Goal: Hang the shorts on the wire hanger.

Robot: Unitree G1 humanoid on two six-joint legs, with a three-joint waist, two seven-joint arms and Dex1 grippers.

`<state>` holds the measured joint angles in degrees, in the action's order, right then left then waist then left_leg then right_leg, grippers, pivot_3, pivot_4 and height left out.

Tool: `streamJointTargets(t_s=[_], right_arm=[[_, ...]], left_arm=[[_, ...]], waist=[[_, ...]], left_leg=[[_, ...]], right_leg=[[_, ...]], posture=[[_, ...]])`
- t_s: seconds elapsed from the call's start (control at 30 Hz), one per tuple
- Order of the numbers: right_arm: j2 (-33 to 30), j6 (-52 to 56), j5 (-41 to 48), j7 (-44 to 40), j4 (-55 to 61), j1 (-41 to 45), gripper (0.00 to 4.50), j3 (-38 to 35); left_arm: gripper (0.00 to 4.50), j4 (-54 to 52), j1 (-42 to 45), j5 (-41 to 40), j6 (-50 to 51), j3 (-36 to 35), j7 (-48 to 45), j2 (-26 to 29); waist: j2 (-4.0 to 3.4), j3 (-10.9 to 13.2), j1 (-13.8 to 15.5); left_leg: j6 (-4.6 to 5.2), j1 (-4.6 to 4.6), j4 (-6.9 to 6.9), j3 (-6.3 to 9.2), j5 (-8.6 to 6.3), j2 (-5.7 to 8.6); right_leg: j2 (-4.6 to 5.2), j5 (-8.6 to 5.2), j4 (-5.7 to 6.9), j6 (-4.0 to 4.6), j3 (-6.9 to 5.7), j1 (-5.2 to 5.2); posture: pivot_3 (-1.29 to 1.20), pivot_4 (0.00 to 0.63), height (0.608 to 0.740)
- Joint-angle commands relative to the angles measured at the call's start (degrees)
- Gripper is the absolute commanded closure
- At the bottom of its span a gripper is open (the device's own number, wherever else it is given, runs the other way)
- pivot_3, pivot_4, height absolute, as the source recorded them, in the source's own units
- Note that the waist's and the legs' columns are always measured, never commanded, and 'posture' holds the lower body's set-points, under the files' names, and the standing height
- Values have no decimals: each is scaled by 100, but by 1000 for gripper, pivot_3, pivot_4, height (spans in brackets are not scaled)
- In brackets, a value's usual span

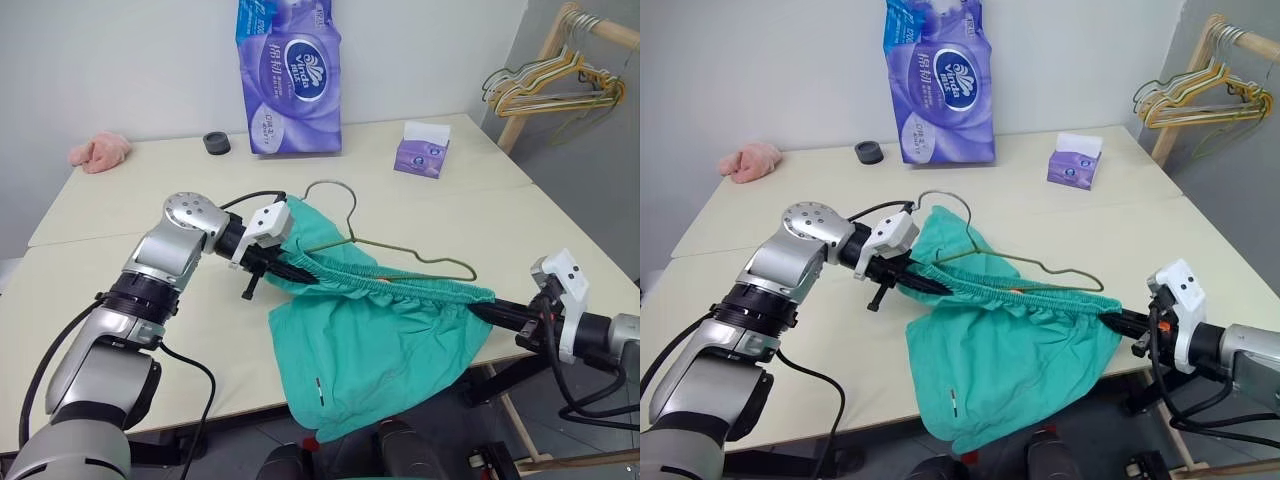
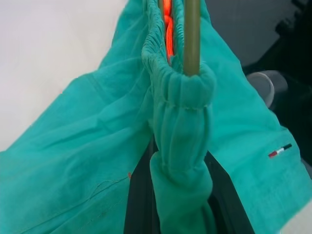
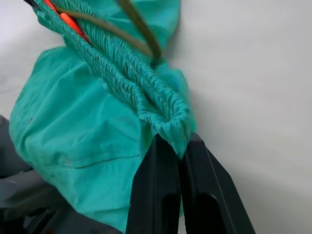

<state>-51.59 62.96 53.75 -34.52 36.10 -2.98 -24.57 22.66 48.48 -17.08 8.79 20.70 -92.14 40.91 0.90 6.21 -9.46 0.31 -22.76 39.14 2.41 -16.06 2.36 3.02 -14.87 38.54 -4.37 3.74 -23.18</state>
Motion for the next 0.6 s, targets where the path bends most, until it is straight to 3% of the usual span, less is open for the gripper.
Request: streamJointTargets(t_s=[0.03,0.6], right_arm=[[-177,-6,65,15,100,26,4458,-313],[-206,-86,-64,-5,-240,-327,4458,-343]], left_arm=[[4500,-81,0,-131,-60,54,-36,223],[4500,-140,135,-600,432,84,-36,278]], waist=[[0,0,0],[0,0,-1]], left_leg=[[0,0,0,0,0,0],[0,-1,0,-3,0,0]], right_leg=[[0,0,0,0,0,0],[-1,0,0,0,0,0]], posture=[[-245,75,740],[-248,71,740]])
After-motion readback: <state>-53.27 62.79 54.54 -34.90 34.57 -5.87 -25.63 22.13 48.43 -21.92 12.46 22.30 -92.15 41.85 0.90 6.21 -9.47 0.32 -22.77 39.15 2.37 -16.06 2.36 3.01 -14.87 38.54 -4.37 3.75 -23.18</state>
